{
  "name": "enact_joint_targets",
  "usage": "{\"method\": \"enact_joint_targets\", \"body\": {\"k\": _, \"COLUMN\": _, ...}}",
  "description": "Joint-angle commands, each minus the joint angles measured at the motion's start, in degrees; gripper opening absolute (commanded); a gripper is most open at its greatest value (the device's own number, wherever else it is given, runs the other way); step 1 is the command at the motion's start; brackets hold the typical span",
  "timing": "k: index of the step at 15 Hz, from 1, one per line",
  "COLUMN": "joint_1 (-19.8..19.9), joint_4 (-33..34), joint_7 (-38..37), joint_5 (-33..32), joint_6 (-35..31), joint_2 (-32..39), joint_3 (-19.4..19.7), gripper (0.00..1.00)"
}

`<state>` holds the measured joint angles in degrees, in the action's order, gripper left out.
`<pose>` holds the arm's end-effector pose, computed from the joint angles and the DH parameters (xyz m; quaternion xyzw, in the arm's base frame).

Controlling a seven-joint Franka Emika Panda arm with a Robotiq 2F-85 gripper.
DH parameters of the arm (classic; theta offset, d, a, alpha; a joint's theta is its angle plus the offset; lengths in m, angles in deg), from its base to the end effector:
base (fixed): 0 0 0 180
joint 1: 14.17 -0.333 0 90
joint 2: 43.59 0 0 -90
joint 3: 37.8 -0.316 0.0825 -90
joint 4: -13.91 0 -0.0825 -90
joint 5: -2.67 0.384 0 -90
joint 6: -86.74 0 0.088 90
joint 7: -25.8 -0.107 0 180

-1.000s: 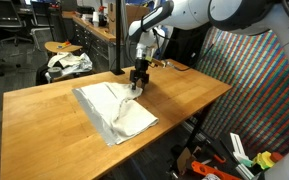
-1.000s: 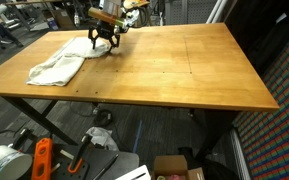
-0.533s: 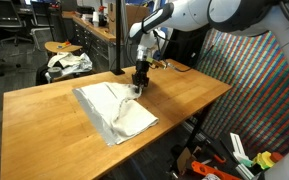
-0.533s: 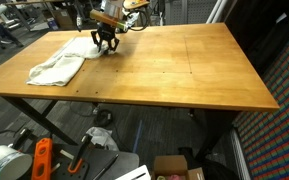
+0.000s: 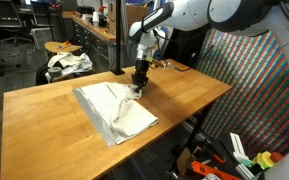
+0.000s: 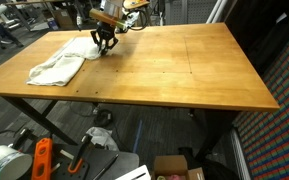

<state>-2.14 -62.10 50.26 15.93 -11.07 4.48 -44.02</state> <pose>0.6857 -0.0626 0.2073 -0.9571 -0.1072 0.1760 0.2039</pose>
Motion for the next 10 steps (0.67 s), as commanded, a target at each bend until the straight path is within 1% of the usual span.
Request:
{"method": "enact_joint_targets", "body": {"k": 1, "joint_1": -0.41, "joint_4": 0.64, "joint_7": -0.54, "joint_5": 0.60, "joint_6": 1.38, "joint_2": -1.62, "joint_3": 0.16, "gripper": 0.15}}
{"method": "enact_joint_targets", "body": {"k": 2, "joint_1": -0.58, "joint_4": 0.72, "joint_7": -0.52, "joint_5": 0.40, "joint_6": 1.59, "joint_2": -1.77, "joint_3": 0.18, "gripper": 0.16}}
{"method": "enact_joint_targets", "body": {"k": 3, "joint_1": -0.71, "joint_4": 0.81, "joint_7": -0.59, "joint_5": 0.37, "joint_6": 1.72, "joint_2": -1.85, "joint_3": 0.16, "gripper": 0.14}}
{"method": "enact_joint_targets", "body": {"k": 5, "joint_1": -1.03, "joint_4": 1.10, "joint_7": -0.63, "joint_5": 0.29, "joint_6": 2.20, "joint_2": -1.89, "joint_3": 0.11, "gripper": 0.13}}
{"method": "enact_joint_targets", "body": {"k": 8, "joint_1": -1.66, "joint_4": 0.53, "joint_7": -0.62, "joint_5": 0.15, "joint_6": 2.46, "joint_2": -2.75, "joint_3": 0.04, "gripper": 0.15}}
{"method": "enact_joint_targets", "body": {"k": 10, "joint_1": -2.15, "joint_4": 0.65, "joint_7": -0.88, "joint_5": 0.02, "joint_6": 2.60, "joint_2": -2.87, "joint_3": 0.10, "gripper": 0.14}}
